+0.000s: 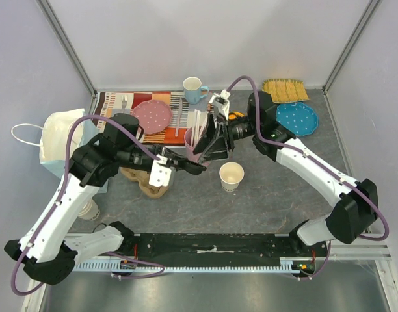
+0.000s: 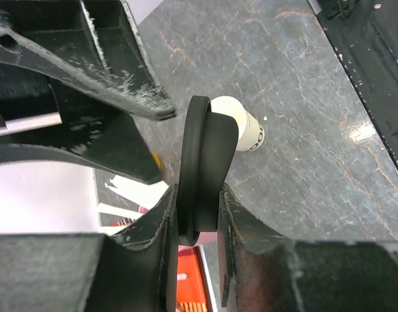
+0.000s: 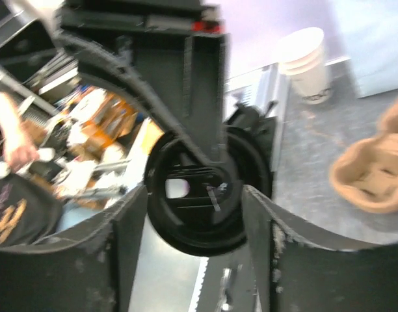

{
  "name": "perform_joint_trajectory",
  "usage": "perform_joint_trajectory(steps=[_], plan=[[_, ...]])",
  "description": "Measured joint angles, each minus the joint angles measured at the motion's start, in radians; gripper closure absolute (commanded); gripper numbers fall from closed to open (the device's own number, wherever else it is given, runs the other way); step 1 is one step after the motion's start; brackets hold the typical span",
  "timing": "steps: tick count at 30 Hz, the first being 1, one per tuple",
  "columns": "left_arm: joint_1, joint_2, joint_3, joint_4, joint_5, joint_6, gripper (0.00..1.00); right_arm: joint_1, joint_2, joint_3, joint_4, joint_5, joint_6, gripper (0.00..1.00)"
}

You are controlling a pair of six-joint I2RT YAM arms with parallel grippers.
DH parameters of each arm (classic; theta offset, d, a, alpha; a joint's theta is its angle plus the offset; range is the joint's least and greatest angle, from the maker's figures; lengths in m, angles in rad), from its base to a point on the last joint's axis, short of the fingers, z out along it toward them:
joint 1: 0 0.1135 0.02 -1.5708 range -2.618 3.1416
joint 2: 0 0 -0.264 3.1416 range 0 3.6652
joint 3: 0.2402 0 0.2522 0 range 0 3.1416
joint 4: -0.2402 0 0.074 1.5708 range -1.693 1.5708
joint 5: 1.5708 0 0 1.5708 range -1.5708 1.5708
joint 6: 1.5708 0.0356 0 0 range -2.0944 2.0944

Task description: Pack the takeout coffee

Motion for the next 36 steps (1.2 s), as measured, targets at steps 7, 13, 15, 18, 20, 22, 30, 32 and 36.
perform_joint_trajectory(steps=[7,13,15,18,20,22,30,32,36], plan=[[-0.002,-0.018,-0.076,0.111,-0.112,-0.266,0.98,-0.118,-0.036,-0.003,-0.118,0.227,-0.102,0.02],[-0.002,0.006,-0.107,0.193,-0.179,-0.605,0.98,-0.163,-0.115,-0.001,-0.246,0.477,-0.168,0.02],[-0.002,0.021,-0.107,0.224,-0.195,-0.721,0.98,-0.174,-0.144,0.006,-0.282,0.554,-0.180,0.02],[0.003,0.068,-0.101,0.265,-0.220,-0.927,0.98,-0.202,-0.195,0.014,-0.319,0.663,-0.192,0.02],[0.014,0.092,-0.101,0.280,-0.224,-1.020,0.98,-0.220,-0.234,0.016,-0.338,0.733,-0.205,0.03],[0.037,0.120,-0.103,0.305,-0.217,-1.155,0.98,-0.228,-0.267,0.024,-0.364,0.793,-0.229,0.08],[0.113,0.209,-0.136,0.490,-0.114,-1.624,0.98,-0.209,-0.307,0.061,-0.537,0.945,-0.386,0.32],[0.113,0.247,-0.129,0.516,-0.093,-1.706,0.98,-0.164,-0.293,0.076,-0.592,1.030,-0.420,0.32],[0.113,0.308,-0.109,0.556,-0.066,-1.828,0.98,-0.023,-0.267,0.103,-0.657,1.131,-0.480,0.39]])
